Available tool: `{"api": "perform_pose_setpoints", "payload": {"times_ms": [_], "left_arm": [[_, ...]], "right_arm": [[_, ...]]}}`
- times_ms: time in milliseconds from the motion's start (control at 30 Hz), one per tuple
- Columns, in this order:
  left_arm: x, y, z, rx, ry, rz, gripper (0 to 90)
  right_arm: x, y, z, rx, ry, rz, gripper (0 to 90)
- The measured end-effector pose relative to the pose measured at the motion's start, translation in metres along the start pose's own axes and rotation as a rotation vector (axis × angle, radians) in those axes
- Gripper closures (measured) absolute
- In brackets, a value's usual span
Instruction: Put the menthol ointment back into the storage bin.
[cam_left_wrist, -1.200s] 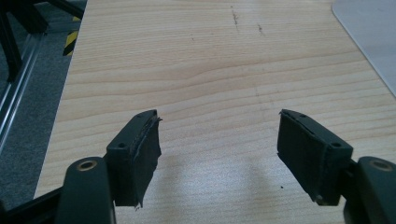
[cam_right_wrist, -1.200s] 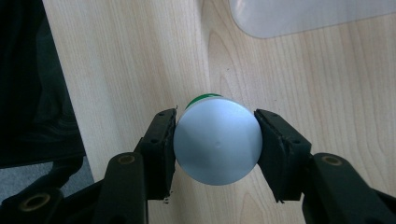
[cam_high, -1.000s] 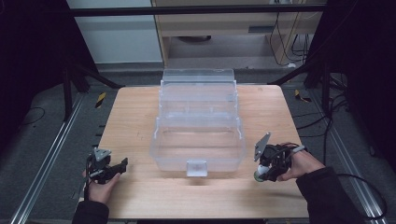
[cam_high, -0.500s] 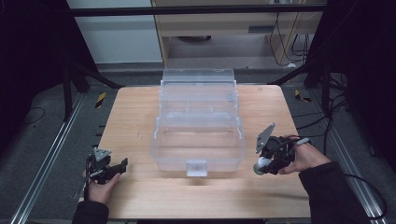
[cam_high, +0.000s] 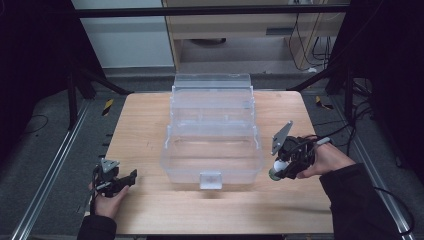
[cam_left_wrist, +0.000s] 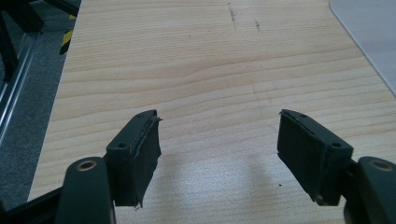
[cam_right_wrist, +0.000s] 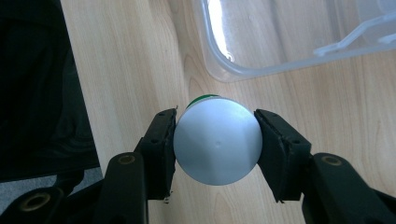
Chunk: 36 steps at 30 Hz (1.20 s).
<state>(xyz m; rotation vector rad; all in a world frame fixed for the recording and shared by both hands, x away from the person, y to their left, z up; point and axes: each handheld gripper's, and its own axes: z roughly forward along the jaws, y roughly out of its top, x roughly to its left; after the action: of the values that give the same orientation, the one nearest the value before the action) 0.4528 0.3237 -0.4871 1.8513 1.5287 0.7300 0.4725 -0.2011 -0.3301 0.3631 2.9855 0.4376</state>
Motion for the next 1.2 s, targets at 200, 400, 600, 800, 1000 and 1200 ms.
{"api": "perform_pose_setpoints", "payload": {"times_ms": [200,400,600,800,1000,1200], "left_arm": [[0.0,0.0,0.0,0.002,-0.001,0.0,29.3],[0.0,0.0,0.0,0.0,-0.002,-0.007,29.3],[0.0,0.0,0.0,0.0,-0.003,-0.007,29.3],[0.001,0.0,-0.001,-0.003,-0.004,-0.009,29.3],[0.001,0.0,-0.001,-0.003,-0.003,-0.009,29.3],[0.001,0.0,0.0,-0.004,-0.004,-0.01,29.3]], "right_arm": [[-0.004,0.011,-0.011,0.001,0.004,-0.009,50.4],[-0.009,0.022,-0.019,-0.002,-0.008,-0.015,50.4],[-0.012,0.031,-0.023,-0.013,-0.02,-0.03,50.4],[-0.017,0.043,-0.021,-0.02,-0.02,-0.039,50.4],[-0.024,0.051,-0.015,-0.026,-0.022,-0.036,50.4],[-0.029,0.057,-0.009,-0.032,-0.016,-0.031,50.4]]}}
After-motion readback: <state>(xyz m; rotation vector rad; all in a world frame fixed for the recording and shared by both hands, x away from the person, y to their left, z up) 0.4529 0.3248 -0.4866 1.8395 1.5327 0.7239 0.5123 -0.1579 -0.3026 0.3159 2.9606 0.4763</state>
